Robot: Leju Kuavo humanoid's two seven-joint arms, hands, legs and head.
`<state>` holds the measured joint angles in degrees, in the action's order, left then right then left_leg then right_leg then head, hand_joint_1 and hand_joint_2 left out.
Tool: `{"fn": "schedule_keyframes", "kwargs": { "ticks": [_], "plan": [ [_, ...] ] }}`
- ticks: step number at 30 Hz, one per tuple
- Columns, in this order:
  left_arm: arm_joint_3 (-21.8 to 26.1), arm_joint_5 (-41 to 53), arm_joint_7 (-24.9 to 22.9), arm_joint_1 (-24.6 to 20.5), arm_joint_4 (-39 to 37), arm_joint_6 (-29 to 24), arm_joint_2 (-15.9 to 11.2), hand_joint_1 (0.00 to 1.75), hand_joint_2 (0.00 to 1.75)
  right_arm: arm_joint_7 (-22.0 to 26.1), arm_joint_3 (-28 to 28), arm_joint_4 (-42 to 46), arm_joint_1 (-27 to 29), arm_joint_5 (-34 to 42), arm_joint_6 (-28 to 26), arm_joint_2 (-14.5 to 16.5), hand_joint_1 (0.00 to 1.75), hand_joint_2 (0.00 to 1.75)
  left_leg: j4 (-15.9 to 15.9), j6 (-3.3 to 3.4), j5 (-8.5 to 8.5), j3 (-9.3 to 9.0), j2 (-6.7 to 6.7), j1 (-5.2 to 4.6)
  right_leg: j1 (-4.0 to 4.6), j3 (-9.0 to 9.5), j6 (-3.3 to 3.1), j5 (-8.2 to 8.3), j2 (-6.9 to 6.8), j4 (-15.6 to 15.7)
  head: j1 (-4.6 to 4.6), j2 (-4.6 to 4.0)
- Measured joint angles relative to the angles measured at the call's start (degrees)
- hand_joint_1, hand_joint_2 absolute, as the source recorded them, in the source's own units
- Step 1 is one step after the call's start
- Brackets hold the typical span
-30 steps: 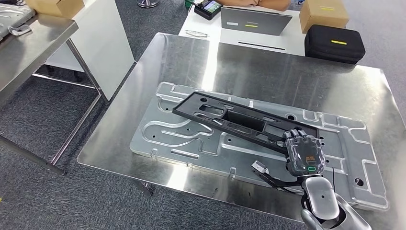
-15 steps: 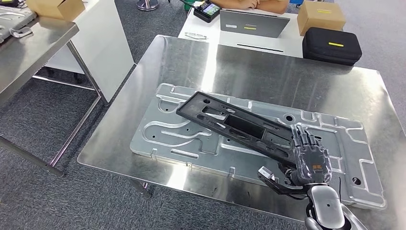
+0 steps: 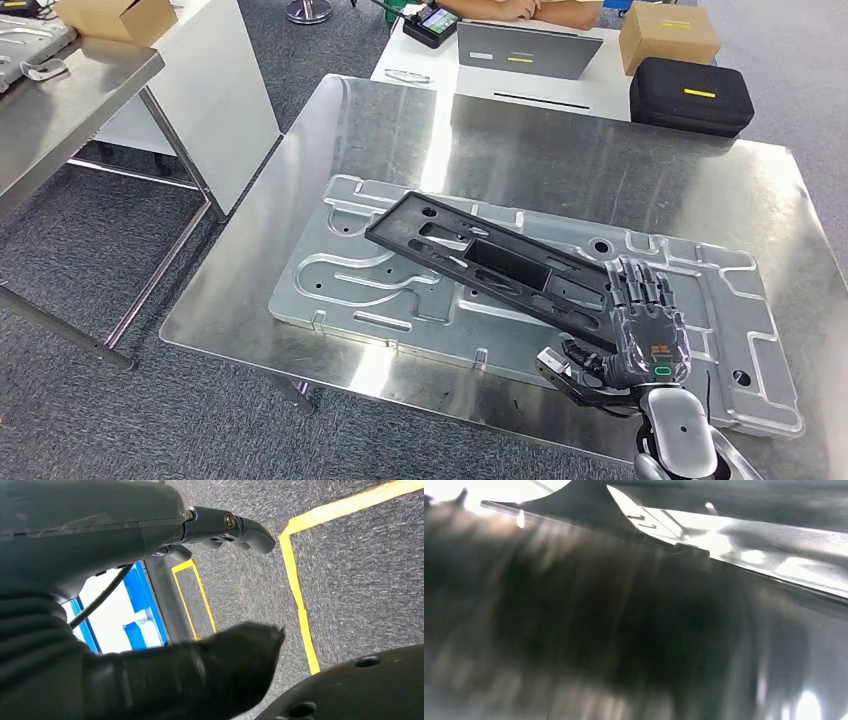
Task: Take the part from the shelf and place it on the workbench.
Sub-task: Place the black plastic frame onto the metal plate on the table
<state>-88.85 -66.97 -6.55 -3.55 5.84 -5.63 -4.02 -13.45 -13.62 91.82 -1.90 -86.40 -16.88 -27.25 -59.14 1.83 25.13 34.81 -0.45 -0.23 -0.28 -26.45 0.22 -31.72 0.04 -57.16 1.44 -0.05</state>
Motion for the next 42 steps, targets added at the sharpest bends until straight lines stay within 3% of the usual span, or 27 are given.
{"fn": "schedule_keyframes", "kwargs": {
  "ticks": [9,11,12,14,15,16,17,18,20,22,25,27,28,30,31,32,33,35,37,38,40,42],
  "plan": [
    [-0.02,0.35,-1.97,-0.02,0.00,-0.60,-0.12,0.00,0.00,0.29,-1.63,0.78,0.05,-1.54,-3.93,2.50,0.00,0.00,-0.06,0.63,0.06,-0.09,0.02,-0.23,-0.38,0.20,0.59,0.05,0.04,0.24,0.00,0.00],
    [-0.02,0.34,-2.08,-0.04,0.00,-0.65,-0.14,0.00,0.00,0.26,-2.02,1.26,0.14,-1.73,-4.27,2.97,0.00,0.00,0.78,1.09,-0.44,-0.38,0.13,0.09,-0.38,-0.11,0.86,-1.03,0.04,-0.94,0.01,0.00],
    [-0.02,0.33,-2.09,-0.07,0.00,-0.65,-0.15,0.00,0.00,0.27,-2.14,1.42,0.17,-1.78,-4.35,3.12,0.00,0.00,1.23,1.32,-0.68,-0.50,0.21,0.27,-0.39,-0.90,0.98,-2.42,0.03,-2.86,0.01,-0.01],
    [-0.03,0.26,-2.14,-0.08,0.00,-0.66,-0.16,0.00,0.00,0.41,-2.33,1.54,0.31,-1.72,-4.43,3.31,0.00,0.00,1.47,1.52,-0.88,-0.43,0.32,0.38,-0.69,-4.17,1.30,-6.23,0.00,-9.86,0.02,0.00],
    [-0.03,0.22,-2.17,-0.07,0.00,-0.66,-0.16,0.00,0.00,0.55,-2.49,1.55,0.43,-1.66,-4.46,3.38,0.00,0.00,1.39,1.50,-0.90,-0.31,0.34,0.39,-0.87,-5.86,1.49,-7.47,0.00,-13.29,0.02,0.00],
    [-0.03,0.17,-2.20,-0.05,0.00,-0.65,-0.16,0.00,0.00,0.69,-2.73,1.55,0.58,-1.68,-4.57,3.46,0.00,0.00,1.25,1.45,-0.92,-0.18,0.37,0.43,-1.07,-6.97,1.69,-7.69,-0.01,-15.43,0.02,0.00],
    [-0.03,0.10,-2.24,-0.03,0.00,-0.63,-0.15,0.00,0.00,0.80,-3.04,1.56,0.69,-1.86,-4.85,3.54,0.00,0.00,1.05,1.35,-0.94,-0.02,0.38,0.51,-1.28,-7.05,1.87,-6.61,-0.02,-15.30,0.02,0.00],
    [-0.02,0.05,-2.28,-0.03,0.00,-0.63,-0.14,0.00,0.00,0.84,-3.39,1.60,0.77,-2.21,-5.35,3.64,0.00,0.00,0.80,1.18,-0.95,0.15,0.38,0.64,-1.49,-6.09,2.04,-4.60,-0.04,-13.04,0.02,0.00],
    [-0.02,-0.04,-2.36,-0.05,0.00,-0.63,-0.13,0.00,0.00,0.69,-4.04,1.76,0.82,-2.99,-6.60,3.89,0.00,0.00,0.26,0.54,-1.03,0.53,0.30,0.84,-1.72,-2.77,2.29,-0.76,0.00,-5.67,0.03,0.00],
    [-0.03,-0.08,-2.43,-0.04,0.00,-0.68,-0.15,0.00,0.00,0.11,-4.65,1.99,0.83,-3.32,-7.65,4.06,0.00,0.00,-0.03,-0.40,-1.38,0.83,0.15,0.81,-1.47,-1.40,1.86,0.75,0.20,-1.90,0.02,0.00],
    [-0.04,-0.14,-2.55,0.03,0.00,-0.75,-0.17,0.00,0.00,-1.27,-6.05,2.27,0.71,-3.37,-8.82,4.12,0.00,0.00,-0.08,-1.77,-2.00,1.30,0.06,0.86,-1.16,-2.48,0.42,1.46,0.29,-1.86,0.00,0.00],
    [-0.04,-0.17,-2.58,0.08,0.00,-0.82,-0.21,0.00,0.00,-1.70,-7.07,2.49,0.61,-3.39,-9.26,4.15,0.00,0.00,-2.34,-2.37,0.67,2.38,0.10,1.08,-1.22,-3.44,-0.87,2.38,0.10,-1.71,-0.01,0.00],
    [-0.04,-0.13,-2.58,0.07,0.00,-0.85,-0.22,0.00,0.00,-1.74,-7.52,2.56,0.57,-3.40,-9.37,4.19,0.00,0.00,-5.02,-2.55,3.30,3.30,0.13,1.19,-1.19,-4.03,-1.39,2.89,-0.01,-1.62,-0.02,0.00],
    [-0.05,0.08,-2.56,0.03,0.00,-0.87,-0.22,0.00,0.00,-1.57,-8.26,2.60,0.59,-3.43,-9.45,4.34,0.00,0.00,-12.19,-2.81,8.33,5.25,0.14,1.23,-0.90,-5.29,-1.83,3.83,-0.13,-1.70,-0.02,0.00],
    [-0.05,0.16,-2.55,0.01,0.00,-0.87,-0.22,0.00,0.00,-1.35,-8.53,2.60,0.67,-3.43,-9.51,4.44,0.00,0.00,-14.88,-2.87,9.36,5.58,0.14,1.23,-0.74,-5.98,-1.84,4.29,-0.17,-1.78,-0.02,0.00],
    [-0.05,0.10,-2.54,0.01,0.00,-0.86,-0.22,0.00,0.00,-1.03,-8.74,2.61,0.83,-3.43,-9.68,4.56,0.00,0.00,-15.90,-2.84,9.18,5.05,0.14,1.23,-0.60,-6.66,-1.82,4.73,-0.21,-1.88,-0.02,0.00],
    [-0.05,-0.13,-2.54,0.01,0.00,-0.86,-0.22,0.00,0.00,-0.71,-8.88,2.67,1.12,-3.43,-9.99,4.66,0.00,0.00,-14.69,-2.69,8.00,3.41,0.14,1.21,-0.48,-7.27,-1.76,5.11,-0.23,-1.98,-0.02,0.00],
    [0.00,-0.90,-2.50,0.03,0.00,-0.83,-0.22,0.00,0.00,-0.34,-9.01,3.16,2.04,-3.44,-10.93,4.79,0.00,0.00,-7.32,-2.03,5.58,-2.27,0.09,1.04,-0.33,-8.09,-1.49,5.75,-0.24,-2.26,-0.02,0.00],
    [0.19,-1.80,-2.37,0.12,0.00,-0.80,-0.19,0.00,0.00,-0.60,-9.05,4.52,3.49,-3.44,-12.05,4.74,0.00,0.00,-0.37,-1.46,5.15,-6.74,0.02,0.68,-0.27,-8.51,-0.92,6.39,-0.27,-2.49,-0.01,0.00],
    [0.34,-2.22,-2.27,0.17,0.00,-0.81,-0.13,0.00,0.00,-0.69,-9.08,5.53,4.41,-3.44,-12.64,4.66,0.00,0.00,1.24,-1.29,5.34,-7.58,0.01,0.47,-0.32,-8.63,-0.53,6.75,-0.30,-2.47,0.00,0.00],
    [0.66,-2.87,-2.19,0.26,0.00,-0.84,0.13,0.00,0.00,-0.32,-9.16,7.86,6.46,-3.45,-13.53,4.37,0.00,0.00,1.94,-0.84,4.65,-7.30,0.14,0.44,-0.44,-8.71,0.28,7.31,-0.28,-2.37,0.00,0.00],
    [0.97,-3.21,-2.46,0.29,0.00,-0.86,0.49,0.00,0.00,0.49,-9.23,10.17,8.49,-3.45,-13.83,3.99,0.00,0.00,2.54,0.10,3.53,-6.52,0.53,0.70,-0.48,-9.42,0.84,5.22,-0.13,-3.91,0.02,0.00]
  ]
}}
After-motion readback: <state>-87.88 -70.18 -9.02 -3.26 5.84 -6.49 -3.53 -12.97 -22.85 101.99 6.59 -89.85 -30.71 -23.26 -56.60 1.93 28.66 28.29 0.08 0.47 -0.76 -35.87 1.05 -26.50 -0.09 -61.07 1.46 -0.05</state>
